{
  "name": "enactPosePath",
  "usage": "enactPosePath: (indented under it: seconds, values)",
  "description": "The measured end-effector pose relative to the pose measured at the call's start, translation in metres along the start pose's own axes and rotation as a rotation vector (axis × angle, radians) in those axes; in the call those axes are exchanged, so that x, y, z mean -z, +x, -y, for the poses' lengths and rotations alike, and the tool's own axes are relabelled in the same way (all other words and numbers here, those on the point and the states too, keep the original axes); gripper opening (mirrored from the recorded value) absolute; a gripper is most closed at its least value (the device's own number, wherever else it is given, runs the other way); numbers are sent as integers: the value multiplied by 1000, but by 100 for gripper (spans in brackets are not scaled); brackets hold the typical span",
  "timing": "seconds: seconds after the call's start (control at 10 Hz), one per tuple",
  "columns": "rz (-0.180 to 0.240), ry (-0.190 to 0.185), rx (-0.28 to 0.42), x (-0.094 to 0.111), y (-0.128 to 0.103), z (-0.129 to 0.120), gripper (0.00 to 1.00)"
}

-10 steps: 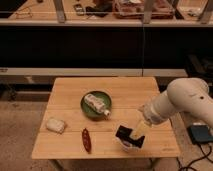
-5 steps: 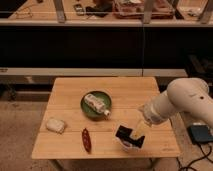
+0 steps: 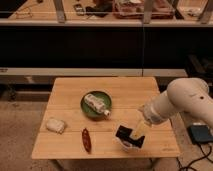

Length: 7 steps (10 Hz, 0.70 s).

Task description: Stand the bottle upright

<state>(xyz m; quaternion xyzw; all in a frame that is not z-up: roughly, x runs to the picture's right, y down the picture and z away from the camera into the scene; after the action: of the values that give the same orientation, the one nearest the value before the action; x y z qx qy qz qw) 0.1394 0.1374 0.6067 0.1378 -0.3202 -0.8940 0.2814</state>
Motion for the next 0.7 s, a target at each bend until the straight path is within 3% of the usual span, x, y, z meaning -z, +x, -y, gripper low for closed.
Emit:
enactPosePath:
  seconds: [0.2,0.4,0.5,0.6,0.7]
  values:
    - [0,-4,1,0,0,-1,80]
    - [11,-58,-16,-1,7,-18,80]
    - [8,-118,-36,-1,17,-36,80]
    - [-34,-195,-67,-1,35,-62,80]
    - [-73,-233,-90,-1,46,-78,80]
